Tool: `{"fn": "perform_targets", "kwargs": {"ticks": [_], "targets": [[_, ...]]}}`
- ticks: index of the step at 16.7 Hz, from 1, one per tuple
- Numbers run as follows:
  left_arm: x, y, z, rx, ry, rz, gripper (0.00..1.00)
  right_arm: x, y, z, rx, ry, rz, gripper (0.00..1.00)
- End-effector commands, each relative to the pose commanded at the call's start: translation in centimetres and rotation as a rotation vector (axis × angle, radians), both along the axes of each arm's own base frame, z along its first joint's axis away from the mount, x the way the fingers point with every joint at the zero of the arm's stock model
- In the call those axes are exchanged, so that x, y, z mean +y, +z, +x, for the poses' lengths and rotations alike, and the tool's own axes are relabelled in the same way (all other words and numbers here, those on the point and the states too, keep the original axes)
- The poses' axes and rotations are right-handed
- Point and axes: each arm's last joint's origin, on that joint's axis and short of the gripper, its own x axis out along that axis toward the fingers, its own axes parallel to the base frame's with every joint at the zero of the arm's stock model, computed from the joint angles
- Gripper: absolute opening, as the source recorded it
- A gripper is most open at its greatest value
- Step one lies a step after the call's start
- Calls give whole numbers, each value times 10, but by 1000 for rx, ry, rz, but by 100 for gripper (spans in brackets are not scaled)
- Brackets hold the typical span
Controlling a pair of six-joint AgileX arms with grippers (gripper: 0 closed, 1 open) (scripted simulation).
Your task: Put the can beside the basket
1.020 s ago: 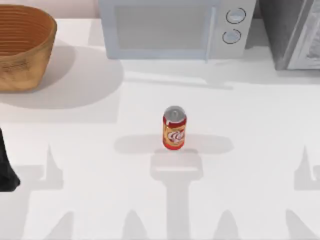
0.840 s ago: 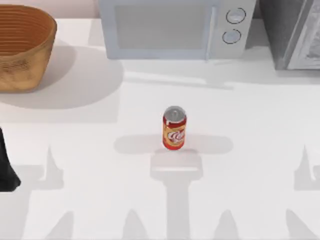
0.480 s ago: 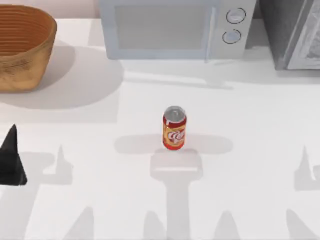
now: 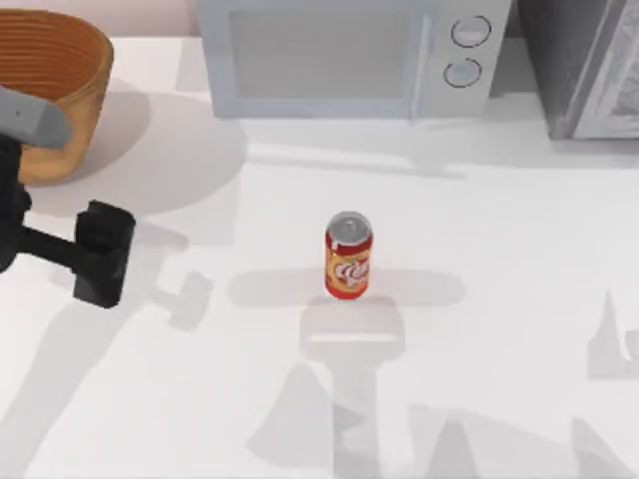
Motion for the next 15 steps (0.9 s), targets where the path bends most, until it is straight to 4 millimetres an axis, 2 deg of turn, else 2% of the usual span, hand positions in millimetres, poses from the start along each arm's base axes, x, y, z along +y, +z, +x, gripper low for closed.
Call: {"fn": "perform_targets", "kwargs": {"ticks": [3, 6, 10, 15], "targets": [[-36, 17, 45, 207, -107, 73, 100, 0, 0, 0, 0, 0, 0, 100], [-82, 17, 91, 394, -199, 159, 100, 0, 0, 0, 0, 0, 0, 100], [-147, -3, 140, 585, -290, 281, 100, 0, 0, 0, 0, 0, 0, 100], [-211, -37, 172, 698, -356, 409, 100, 0, 0, 0, 0, 0, 0, 100]]}}
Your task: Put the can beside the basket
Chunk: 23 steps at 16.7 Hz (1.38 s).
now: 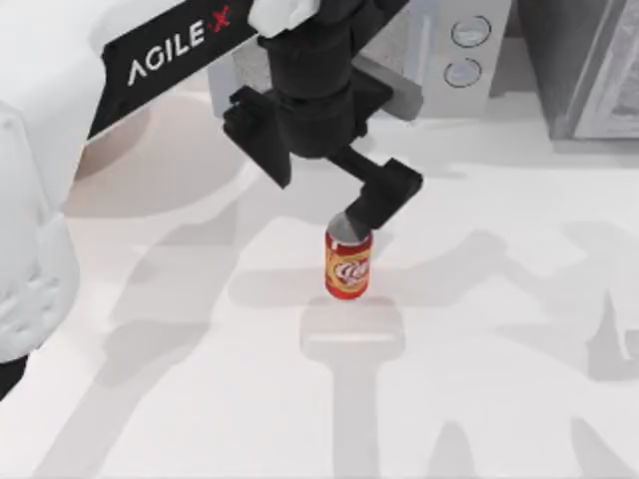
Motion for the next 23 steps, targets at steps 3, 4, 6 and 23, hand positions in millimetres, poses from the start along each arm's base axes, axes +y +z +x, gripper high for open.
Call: {"fn": "perform_targets", "kwargs": {"ticks": [3, 4, 6, 23], "targets": [[-22, -14, 7, 13, -31, 42, 100, 0, 0, 0, 0, 0, 0, 100], [-27, -17, 8, 13, -38, 50, 100, 0, 0, 0, 0, 0, 0, 100], [-31, -20, 9, 13, -45, 59, 100, 0, 0, 0, 0, 0, 0, 100], [-31, -80, 10, 13, -45, 59, 100, 0, 0, 0, 0, 0, 0, 100]]}}
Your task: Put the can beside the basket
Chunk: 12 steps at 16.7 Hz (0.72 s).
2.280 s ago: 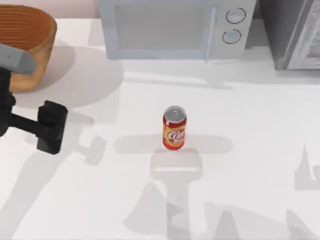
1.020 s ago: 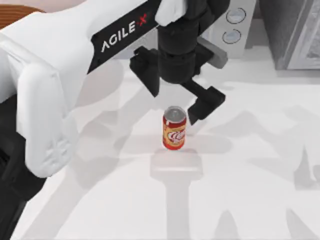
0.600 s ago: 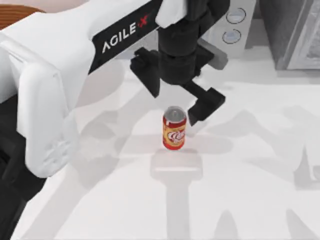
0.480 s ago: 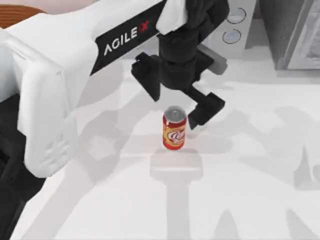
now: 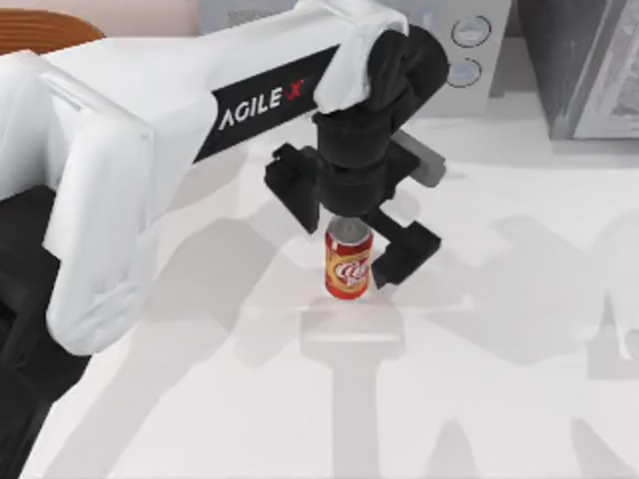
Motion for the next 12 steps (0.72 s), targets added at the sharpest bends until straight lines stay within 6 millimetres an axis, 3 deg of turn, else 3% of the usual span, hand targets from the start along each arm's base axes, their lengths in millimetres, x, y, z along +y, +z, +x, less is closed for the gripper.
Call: {"fn": "perform_targets", "kwargs": {"ticks": [1, 12], "targets": [[0, 0, 0, 0, 0, 0, 100, 0, 0, 0, 0, 0, 0, 100], [0, 0, 0, 0, 0, 0, 17, 0, 0, 0, 0, 0, 0, 100]]}}
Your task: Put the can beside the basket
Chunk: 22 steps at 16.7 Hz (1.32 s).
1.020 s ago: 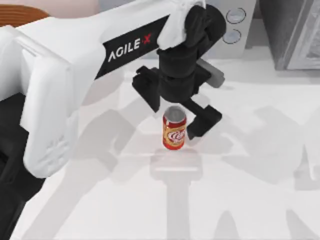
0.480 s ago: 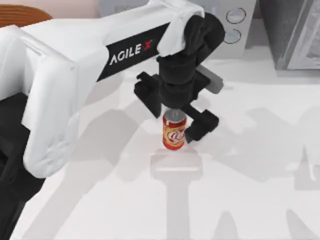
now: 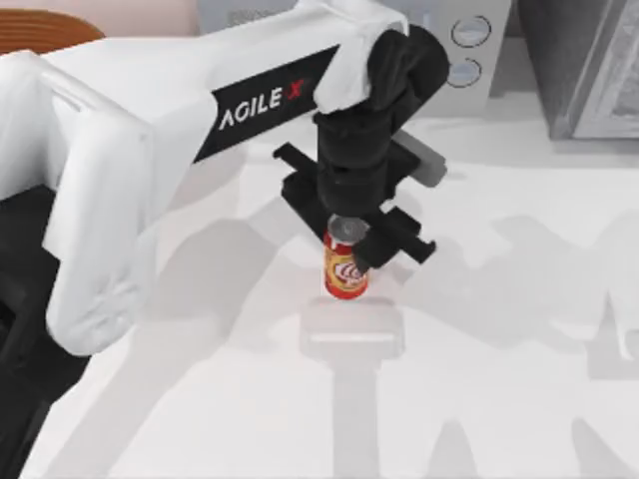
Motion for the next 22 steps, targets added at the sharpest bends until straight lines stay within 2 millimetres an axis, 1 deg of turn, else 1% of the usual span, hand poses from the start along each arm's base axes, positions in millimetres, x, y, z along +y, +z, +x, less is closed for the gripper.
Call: {"fn": "perform_targets", "kwargs": {"ticks": [2, 3, 12, 13, 14, 15, 16, 17, 19, 20, 22], "targets": [[0, 0, 0, 0, 0, 0, 2, 0, 0, 0, 0, 0, 0, 100], [0, 0, 0, 0, 0, 0, 0, 0, 0, 0, 0, 0, 0, 100], [1, 0, 1, 2, 0, 0, 0, 0, 0, 0, 0, 0, 0, 100], [7, 3, 2, 9, 1, -2, 0, 0, 0, 0, 0, 0, 0, 100], [17, 9, 5, 16, 3, -7, 0, 0, 0, 0, 0, 0, 0, 100], [33, 17, 10, 22, 7, -15, 0, 0, 0, 0, 0, 0, 0, 100], [52, 27, 15, 24, 16, -27, 0, 0, 0, 0, 0, 0, 0, 100], [77, 41, 20, 18, 35, -43, 0, 0, 0, 0, 0, 0, 0, 100], [138, 67, 28, -12, 115, -75, 0, 0, 0, 0, 0, 0, 0, 100], [172, 74, 30, -22, 167, -82, 0, 0, 0, 0, 0, 0, 0, 100], [236, 83, 26, -45, 289, -85, 0, 0, 0, 0, 0, 0, 0, 100]]}}
